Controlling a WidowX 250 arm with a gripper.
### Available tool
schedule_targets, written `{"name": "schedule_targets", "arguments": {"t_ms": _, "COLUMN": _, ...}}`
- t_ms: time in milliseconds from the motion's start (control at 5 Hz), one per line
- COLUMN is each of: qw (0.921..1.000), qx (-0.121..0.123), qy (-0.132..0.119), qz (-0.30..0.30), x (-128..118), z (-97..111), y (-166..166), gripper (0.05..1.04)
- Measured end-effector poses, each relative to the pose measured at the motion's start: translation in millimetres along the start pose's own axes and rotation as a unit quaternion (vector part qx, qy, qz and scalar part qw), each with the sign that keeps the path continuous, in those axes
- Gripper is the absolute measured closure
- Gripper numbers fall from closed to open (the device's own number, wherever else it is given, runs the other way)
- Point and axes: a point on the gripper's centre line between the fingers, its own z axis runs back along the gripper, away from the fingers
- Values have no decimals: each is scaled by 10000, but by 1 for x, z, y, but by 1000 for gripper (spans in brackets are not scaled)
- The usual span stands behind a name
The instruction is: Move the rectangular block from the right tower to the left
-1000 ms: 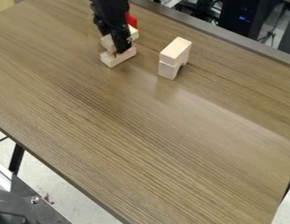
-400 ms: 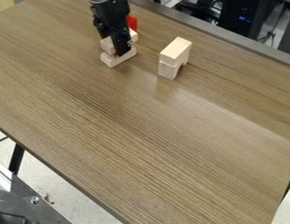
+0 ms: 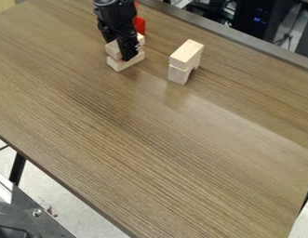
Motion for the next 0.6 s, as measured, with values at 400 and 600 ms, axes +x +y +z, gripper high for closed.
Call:
{"name": "schedule_targets", "arguments": {"t_ms": 400, "qw": 10000, "qx": 44, "qy": 6, "qz": 46, "x": 0, "z": 0, "y": 1, "gripper": 492}}
{"name": "schedule_targets", "arguments": {"t_ms": 600, "qw": 10000, "qx": 52, "qy": -5, "qz": 27, "x": 0, "z": -1, "y": -1, "gripper": 445}}
